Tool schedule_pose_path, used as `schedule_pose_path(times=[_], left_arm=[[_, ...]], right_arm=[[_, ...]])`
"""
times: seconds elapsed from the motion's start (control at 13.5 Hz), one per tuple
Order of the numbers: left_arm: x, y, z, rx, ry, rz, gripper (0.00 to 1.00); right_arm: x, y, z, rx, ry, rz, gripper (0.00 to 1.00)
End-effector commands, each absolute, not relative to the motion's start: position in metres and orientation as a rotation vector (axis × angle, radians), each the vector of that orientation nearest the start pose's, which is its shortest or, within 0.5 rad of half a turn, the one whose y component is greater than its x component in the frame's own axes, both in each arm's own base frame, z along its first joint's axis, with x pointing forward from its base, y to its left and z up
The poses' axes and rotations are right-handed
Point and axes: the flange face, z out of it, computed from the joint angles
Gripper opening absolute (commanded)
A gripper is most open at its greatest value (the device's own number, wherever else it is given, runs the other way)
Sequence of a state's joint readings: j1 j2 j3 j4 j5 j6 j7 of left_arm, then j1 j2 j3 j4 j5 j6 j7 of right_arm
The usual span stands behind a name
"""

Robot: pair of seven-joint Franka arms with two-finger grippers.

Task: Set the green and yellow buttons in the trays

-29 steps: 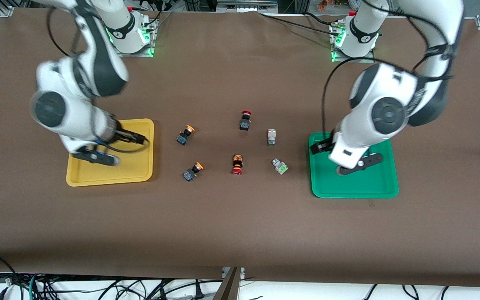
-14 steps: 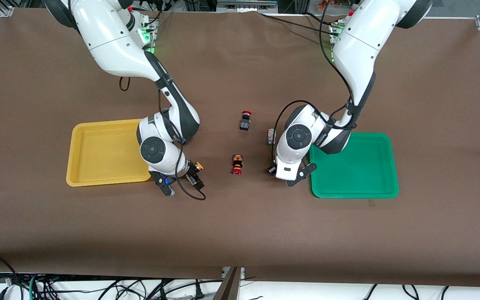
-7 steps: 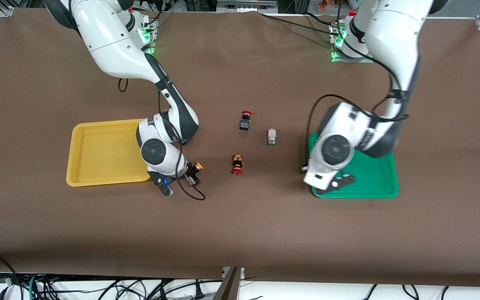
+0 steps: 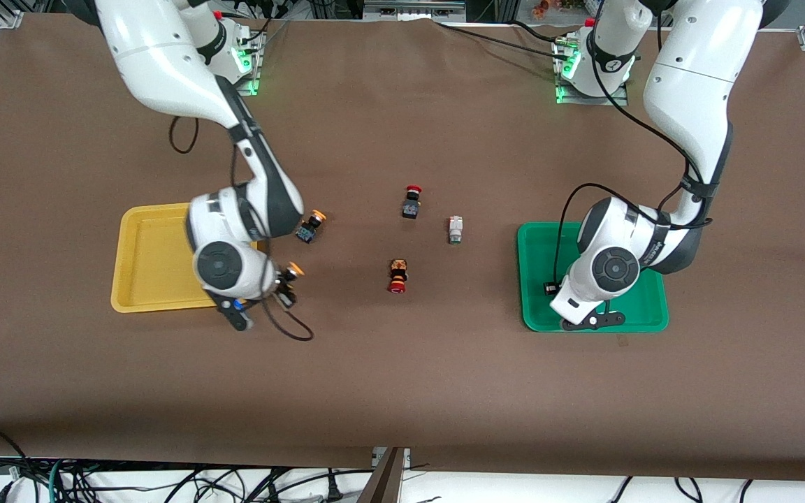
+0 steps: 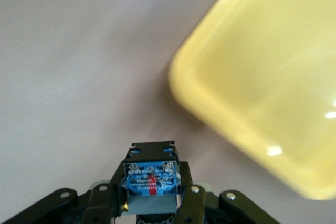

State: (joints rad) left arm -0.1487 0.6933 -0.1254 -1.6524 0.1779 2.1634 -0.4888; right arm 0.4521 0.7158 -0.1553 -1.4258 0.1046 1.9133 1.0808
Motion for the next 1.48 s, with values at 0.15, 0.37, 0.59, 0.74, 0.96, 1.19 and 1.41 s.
schedule_pose_path(times=[0.15,0.37,0.59,0.74,0.96,1.19,1.41], left_arm=[[0.604,-0.285,0.278,-3.038,-0.158,0.244,1.0],[0.546,-0.374,0.251,-3.035,0.051,0.271,1.0],[0.511,-0.413,0.205,-3.022,0.24,0.276,1.0],[0.504,-0.422,0.18,-3.05,0.253,0.271,1.0],[0.504,-0.416,0.17,-3.044,0.246,0.295,0.27],[0.508,-0.41,0.195,-3.011,0.242,0.297,0.0],[0.533,-0.362,0.26,-2.928,0.341,0.352,0.0]], right_arm=[[0.625,0.102,0.251,-3.14,1.044,0.287,0.0],[0.588,0.051,0.219,-3.196,0.751,0.262,0.0],[0.587,0.029,0.197,-3.213,0.66,0.251,0.22],[0.592,0.055,0.224,-3.204,0.63,0.283,1.0],[0.608,0.103,0.278,-3.167,0.787,0.369,1.0],[0.592,0.196,0.273,-3.01,1.019,0.323,1.0],[0.557,0.261,0.24,-2.894,1.168,0.159,1.0]])
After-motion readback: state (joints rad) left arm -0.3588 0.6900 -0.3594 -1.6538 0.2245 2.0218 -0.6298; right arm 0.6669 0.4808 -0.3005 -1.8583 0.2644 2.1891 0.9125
